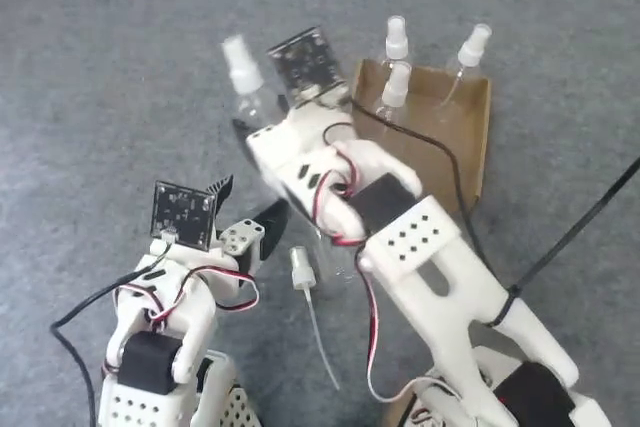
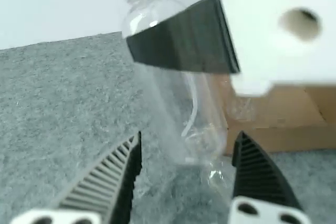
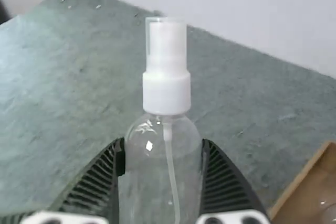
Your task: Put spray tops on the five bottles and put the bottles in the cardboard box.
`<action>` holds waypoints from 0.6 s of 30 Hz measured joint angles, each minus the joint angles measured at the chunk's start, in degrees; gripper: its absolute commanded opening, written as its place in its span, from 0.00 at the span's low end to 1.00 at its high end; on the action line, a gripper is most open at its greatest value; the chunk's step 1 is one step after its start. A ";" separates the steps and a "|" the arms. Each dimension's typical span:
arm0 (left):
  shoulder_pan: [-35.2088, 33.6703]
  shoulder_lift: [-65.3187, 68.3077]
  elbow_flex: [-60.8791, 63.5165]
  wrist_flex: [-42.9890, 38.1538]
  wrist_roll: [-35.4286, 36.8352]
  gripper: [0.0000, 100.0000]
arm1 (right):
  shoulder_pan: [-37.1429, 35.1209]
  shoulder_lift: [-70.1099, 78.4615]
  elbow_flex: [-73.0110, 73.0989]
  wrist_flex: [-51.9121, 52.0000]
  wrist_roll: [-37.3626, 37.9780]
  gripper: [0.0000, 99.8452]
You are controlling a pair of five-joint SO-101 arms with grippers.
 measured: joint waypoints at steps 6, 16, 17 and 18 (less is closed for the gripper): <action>0.00 -0.09 0.09 -0.18 0.00 0.26 | -2.81 0.00 -1.23 7.12 0.00 0.01; 0.26 -0.53 0.09 -0.18 0.18 0.26 | -2.81 -4.92 -1.23 14.42 -0.09 0.01; 0.26 -0.53 0.09 -0.18 0.18 0.26 | -2.81 -5.36 -1.23 15.12 -0.09 0.01; 0.26 -0.53 0.09 -0.18 0.18 0.26 | -2.81 -5.80 -1.23 15.65 -0.09 0.01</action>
